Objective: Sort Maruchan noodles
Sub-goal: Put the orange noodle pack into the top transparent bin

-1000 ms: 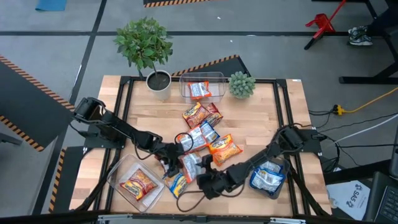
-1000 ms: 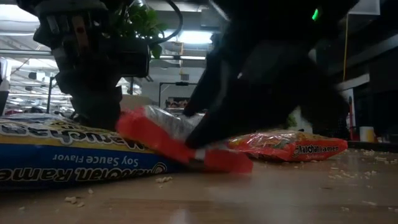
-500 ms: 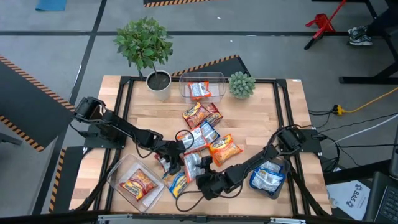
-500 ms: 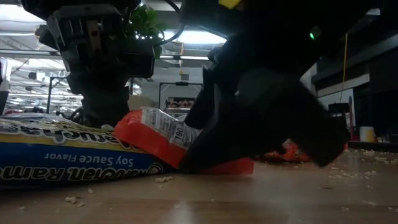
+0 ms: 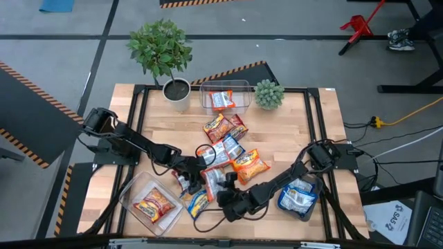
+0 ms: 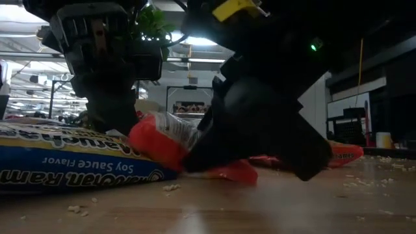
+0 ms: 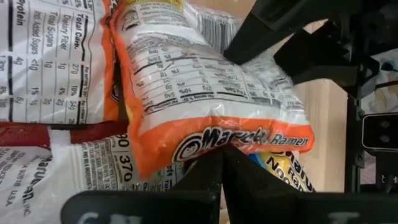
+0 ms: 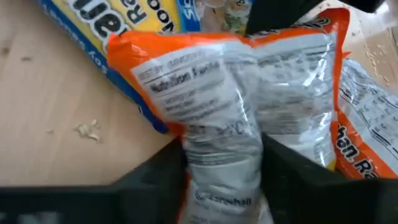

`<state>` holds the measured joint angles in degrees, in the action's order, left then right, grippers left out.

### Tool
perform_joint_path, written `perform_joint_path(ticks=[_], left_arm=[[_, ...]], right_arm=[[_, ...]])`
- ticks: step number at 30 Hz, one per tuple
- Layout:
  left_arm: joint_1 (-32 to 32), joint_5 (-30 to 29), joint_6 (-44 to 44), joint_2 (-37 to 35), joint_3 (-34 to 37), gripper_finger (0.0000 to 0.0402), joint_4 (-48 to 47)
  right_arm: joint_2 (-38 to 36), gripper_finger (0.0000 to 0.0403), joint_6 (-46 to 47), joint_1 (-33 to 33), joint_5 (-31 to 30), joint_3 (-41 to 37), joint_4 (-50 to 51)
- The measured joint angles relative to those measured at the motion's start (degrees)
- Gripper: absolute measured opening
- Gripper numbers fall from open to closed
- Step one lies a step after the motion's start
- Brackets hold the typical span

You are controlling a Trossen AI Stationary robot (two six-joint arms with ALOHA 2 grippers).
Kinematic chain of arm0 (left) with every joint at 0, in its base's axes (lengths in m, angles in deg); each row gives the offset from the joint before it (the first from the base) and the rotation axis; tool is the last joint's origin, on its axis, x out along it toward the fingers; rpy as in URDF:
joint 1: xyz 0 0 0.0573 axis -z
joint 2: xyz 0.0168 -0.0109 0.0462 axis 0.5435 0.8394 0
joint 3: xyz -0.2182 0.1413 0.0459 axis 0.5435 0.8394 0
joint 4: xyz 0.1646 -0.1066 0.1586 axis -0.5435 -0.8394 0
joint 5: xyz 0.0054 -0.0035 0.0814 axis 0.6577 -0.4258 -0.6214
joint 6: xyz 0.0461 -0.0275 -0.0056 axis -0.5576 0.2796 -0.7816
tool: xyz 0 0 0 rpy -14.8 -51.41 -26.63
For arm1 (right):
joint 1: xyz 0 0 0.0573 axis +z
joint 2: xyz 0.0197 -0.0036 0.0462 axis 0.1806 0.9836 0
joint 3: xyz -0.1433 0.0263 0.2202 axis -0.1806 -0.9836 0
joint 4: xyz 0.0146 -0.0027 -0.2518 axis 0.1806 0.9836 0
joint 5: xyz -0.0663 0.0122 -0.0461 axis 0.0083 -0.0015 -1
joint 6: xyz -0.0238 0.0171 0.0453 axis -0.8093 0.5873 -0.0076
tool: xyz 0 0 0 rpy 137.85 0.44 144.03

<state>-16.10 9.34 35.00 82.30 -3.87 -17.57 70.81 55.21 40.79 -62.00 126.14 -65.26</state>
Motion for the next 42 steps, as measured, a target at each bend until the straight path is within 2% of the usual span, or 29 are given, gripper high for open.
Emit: perform_joint_path(ticks=[4,8,18,21,24,27,32,34,42], left_arm=[[0.0,1.9,0.0,-0.1,0.0,0.0,0.7],[0.0,4.4,0.1,-0.2,-0.7,0.0,0.9],[-0.5,13.9,0.0,-0.5,-6.9,0.0,0.7],[-1.4,17.4,0.5,-0.7,-9.4,0.0,-2.3],[-2.4,19.3,-0.4,-3.8,-12.2,0.0,-8.7],[-3.5,16.5,-2.9,-8.8,-14.3,0.0,-20.9],[-5.4,5.4,-6.8,-18.6,-18.5,0.0,-38.0],[-5.8,1.5,-7.5,-22.2,-19.0,0.0,-40.9],[-6.3,-8.7,-7.6,-33.3,-19.2,0.0,-41.5]], right_arm=[[-0.1,0.0077,0.0,0.4,0.8,2.7,2.5],[0.0,0.0017,0.1,1.0,2.6,9.0,11.8],[0.0,0.0006,0.3,1.0,0.9,22.8,35.3],[0.0,0.0008,0.2,0.9,-0.4,26.9,41.9],[0.0,0.0004,0.2,0.6,-2.3,30.7,48.8],[-0.6,0.0005,0.2,-0.3,-4.1,33.3,54.6],[-3.1,0.0002,-2.0,-3.8,-5.7,34.1,59.3],[-4.7,0.0001,-4.4,-5.7,-5.9,34.1,59.9],[-9.6,0.0001,-19.2,-18.0,-5.5,34.1,59.0]])
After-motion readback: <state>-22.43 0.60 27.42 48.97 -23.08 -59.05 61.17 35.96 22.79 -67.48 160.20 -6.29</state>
